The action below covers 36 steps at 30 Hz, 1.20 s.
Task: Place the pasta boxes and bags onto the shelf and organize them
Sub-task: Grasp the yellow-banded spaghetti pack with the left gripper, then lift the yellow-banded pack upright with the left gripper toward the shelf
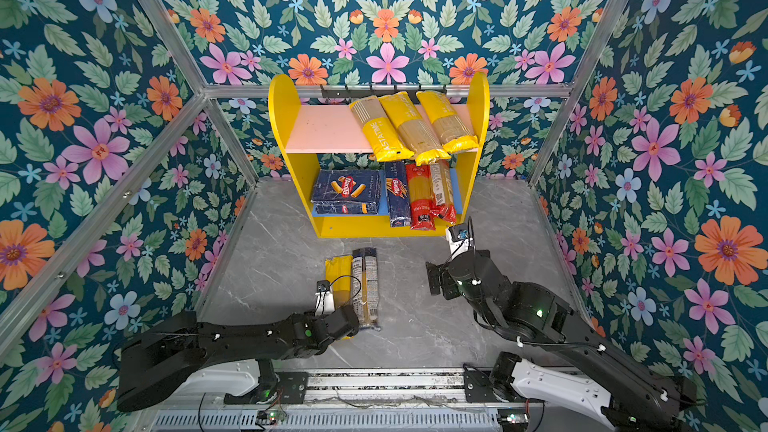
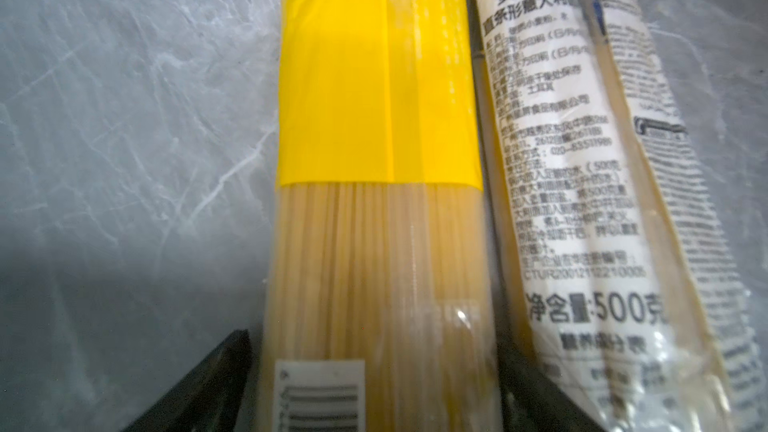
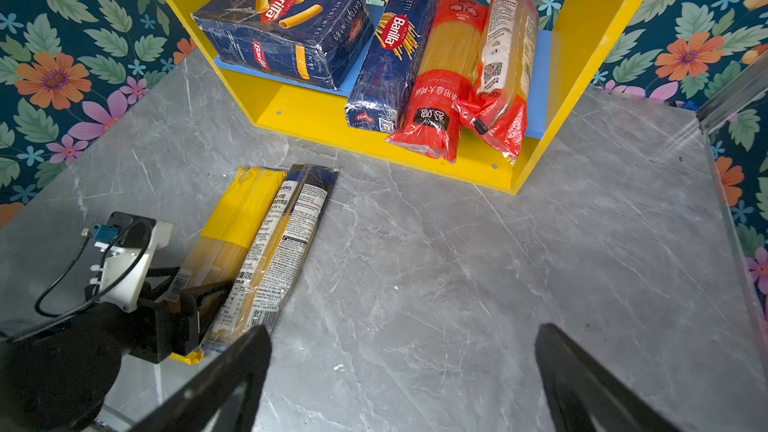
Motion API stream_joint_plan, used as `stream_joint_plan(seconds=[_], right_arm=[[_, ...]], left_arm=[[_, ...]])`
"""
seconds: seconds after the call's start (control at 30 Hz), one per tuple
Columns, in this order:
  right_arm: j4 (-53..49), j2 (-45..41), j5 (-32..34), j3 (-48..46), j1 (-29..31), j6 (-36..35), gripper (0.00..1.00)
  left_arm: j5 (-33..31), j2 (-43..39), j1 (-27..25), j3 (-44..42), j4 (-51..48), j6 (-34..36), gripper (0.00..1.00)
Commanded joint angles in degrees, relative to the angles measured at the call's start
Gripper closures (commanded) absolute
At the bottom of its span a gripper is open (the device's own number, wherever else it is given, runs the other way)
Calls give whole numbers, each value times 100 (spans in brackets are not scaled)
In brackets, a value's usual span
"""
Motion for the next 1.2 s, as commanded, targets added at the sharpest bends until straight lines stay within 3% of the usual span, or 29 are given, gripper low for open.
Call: stream_joint_plan(seconds=[0.0,0.17,0.37,0.63,0.83,1.17], right_arm=[[48,7,-38,29,7,32,1],[-1,-16,-109,97,12,59,1],[-12,-11,-144,143,63,93,1],[57,51,-162,208,61,55,1],[95,99,-179,282,62,15,1],[38,171,-78,404,63,15,1]], left_arm=[[1657,144,-161,-214,-383,-796,18],[1831,528,-306,-267,-45,-835,36],[1746,331,-386,-232,-326,-838,66],[1011,-684,-395,467,-2127,-723,91],[473,-1082,-395,1311,-3335,-481,100],[-209,-1087,-389,2886,-4808,71,100]])
